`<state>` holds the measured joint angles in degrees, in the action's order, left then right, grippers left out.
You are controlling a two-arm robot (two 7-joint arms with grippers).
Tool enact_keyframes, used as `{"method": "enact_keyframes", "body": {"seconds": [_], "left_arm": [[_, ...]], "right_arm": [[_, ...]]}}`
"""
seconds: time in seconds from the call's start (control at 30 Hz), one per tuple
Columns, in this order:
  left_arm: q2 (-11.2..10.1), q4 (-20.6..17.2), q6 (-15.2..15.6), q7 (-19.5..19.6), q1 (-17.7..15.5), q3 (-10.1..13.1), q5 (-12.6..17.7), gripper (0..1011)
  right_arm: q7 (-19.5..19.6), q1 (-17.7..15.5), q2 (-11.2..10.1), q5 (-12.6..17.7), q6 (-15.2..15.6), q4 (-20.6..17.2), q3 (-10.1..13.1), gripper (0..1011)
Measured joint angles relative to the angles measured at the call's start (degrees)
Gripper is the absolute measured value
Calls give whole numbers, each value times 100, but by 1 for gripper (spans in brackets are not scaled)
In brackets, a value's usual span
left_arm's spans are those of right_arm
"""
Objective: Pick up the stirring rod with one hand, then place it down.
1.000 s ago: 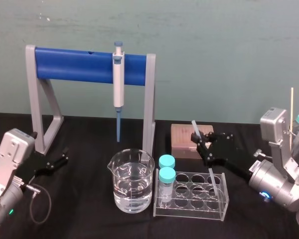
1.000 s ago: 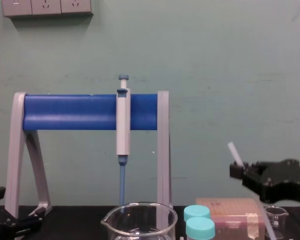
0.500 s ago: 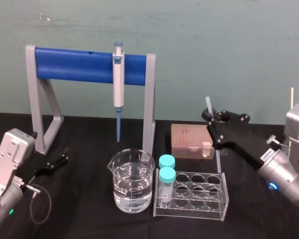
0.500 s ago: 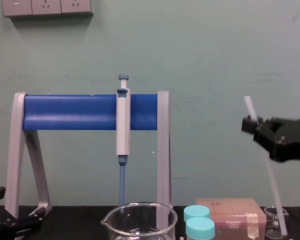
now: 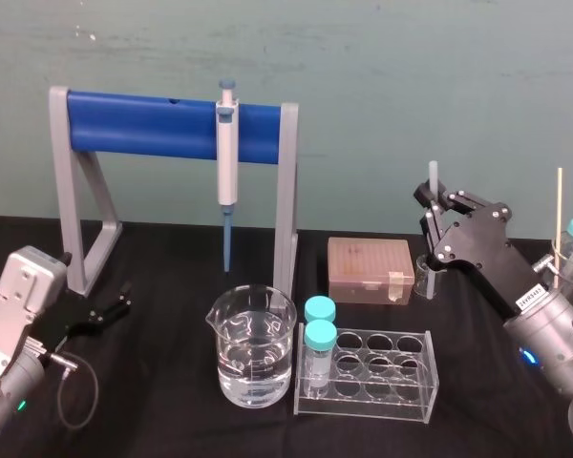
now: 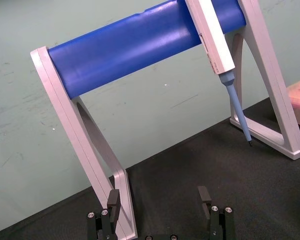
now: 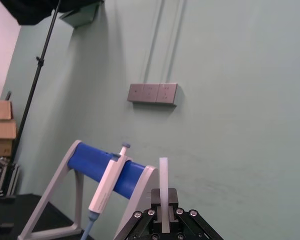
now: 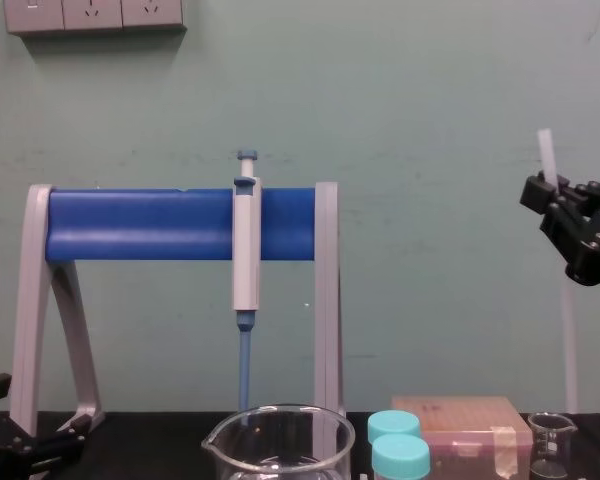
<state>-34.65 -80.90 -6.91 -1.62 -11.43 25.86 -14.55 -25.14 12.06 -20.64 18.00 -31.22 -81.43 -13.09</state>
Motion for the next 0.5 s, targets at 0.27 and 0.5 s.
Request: {"method": "enact_keyframes", "body": {"seconds": [0.27, 0.5], "left_arm": [[0, 0, 0, 0, 0, 0, 0, 1000], [0, 0, 0, 0, 0, 0, 0, 1000]], "right_arm": [[-94, -20, 215, 270, -147, 227, 150, 73], [-127, -38, 336, 309, -92, 302, 261, 73]]}}
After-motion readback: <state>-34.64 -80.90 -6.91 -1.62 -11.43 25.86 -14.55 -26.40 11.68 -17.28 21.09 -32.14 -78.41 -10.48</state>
